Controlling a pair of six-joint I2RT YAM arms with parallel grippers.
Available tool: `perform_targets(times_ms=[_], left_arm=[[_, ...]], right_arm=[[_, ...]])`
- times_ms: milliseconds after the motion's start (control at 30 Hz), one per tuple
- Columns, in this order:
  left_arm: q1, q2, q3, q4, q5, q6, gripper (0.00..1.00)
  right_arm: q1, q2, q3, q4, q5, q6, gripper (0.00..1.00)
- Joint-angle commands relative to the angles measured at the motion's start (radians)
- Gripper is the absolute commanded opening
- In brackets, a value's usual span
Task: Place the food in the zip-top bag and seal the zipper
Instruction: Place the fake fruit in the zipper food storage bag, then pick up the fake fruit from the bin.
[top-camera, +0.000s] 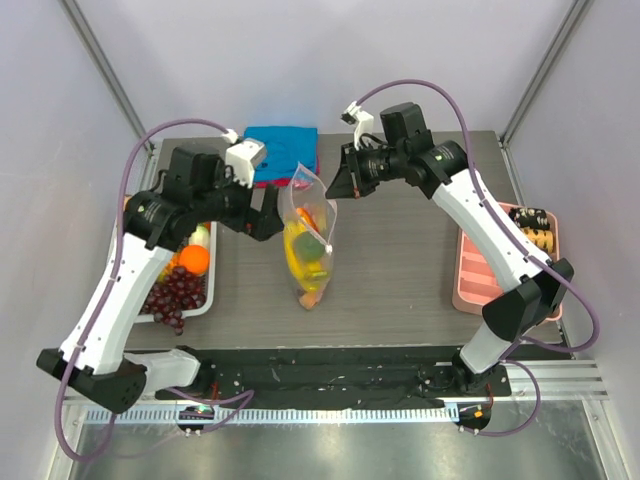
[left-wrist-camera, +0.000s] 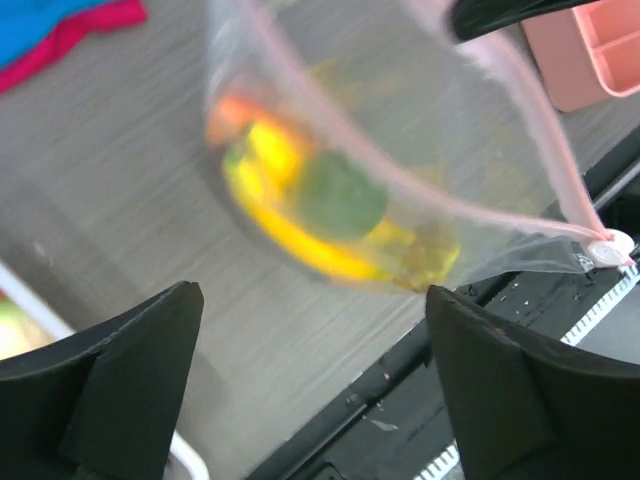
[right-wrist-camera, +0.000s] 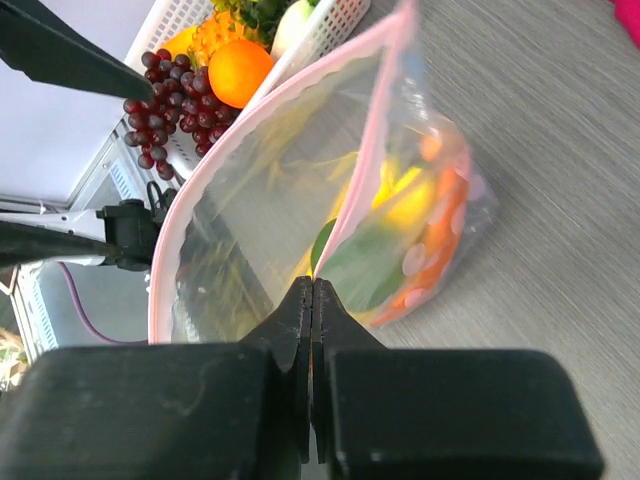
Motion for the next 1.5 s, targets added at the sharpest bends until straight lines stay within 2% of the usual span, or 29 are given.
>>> perform_targets(times_ms=[0,133,200,233,267,367,433,500,667,1100,1467], left_arm=[[0.129,-0.12,-0.069,-0.036,0.011,0.027,1.0],[0.29,-0.19,-0.159,-0.119,0.033,0.171,1.0],[0.359,-0.195,-0.217,-0.166,-0.022,0.225,1.0],[0.384,-0.18,-0.24,-0.189,-0.03,0.285,1.0],[0.466,-0.149,-0.248,-0.218,0.026,0.334,1.0],[0.609,-0.061,-0.242,-0.282,0.092,0.472,1.0],[0.638,-0.011,-0.211,-0.321,0.096,0.53,1.0],[0.649,0.041,-0.202,-0.328,0.082,0.601,1.0],[0.651,0.125,-0.21,-0.279,0.027,0.652,0.96],[0.648,0.263,-0.262,-0.141,-0.003,0.633,0.93],[0.648,0.323,-0.311,-0.107,-0.038,0.656,0.89]], right_arm=[[0.005,-0.062,-0.002,0.029,-0.01,-0.01,0.01],[0.008,-0.066,-0.017,0.03,-0.016,-0.013,0.01],[0.011,-0.066,-0.022,0.032,-0.018,-0.013,0.01],[0.01,-0.066,-0.025,0.032,-0.018,-0.012,0.01],[0.013,-0.065,-0.024,0.032,-0.018,-0.012,0.01],[0.017,-0.063,-0.016,0.032,-0.015,-0.013,0.01],[0.017,-0.063,-0.013,0.032,-0.013,-0.013,0.01],[0.017,-0.065,-0.014,0.032,-0.01,-0.012,0.01],[0.016,-0.068,-0.022,0.032,-0.007,-0.015,0.01],[0.017,-0.056,-0.019,0.032,-0.01,-0.013,0.01],[0.017,-0.049,-0.016,0.027,-0.012,-0.015,0.01]])
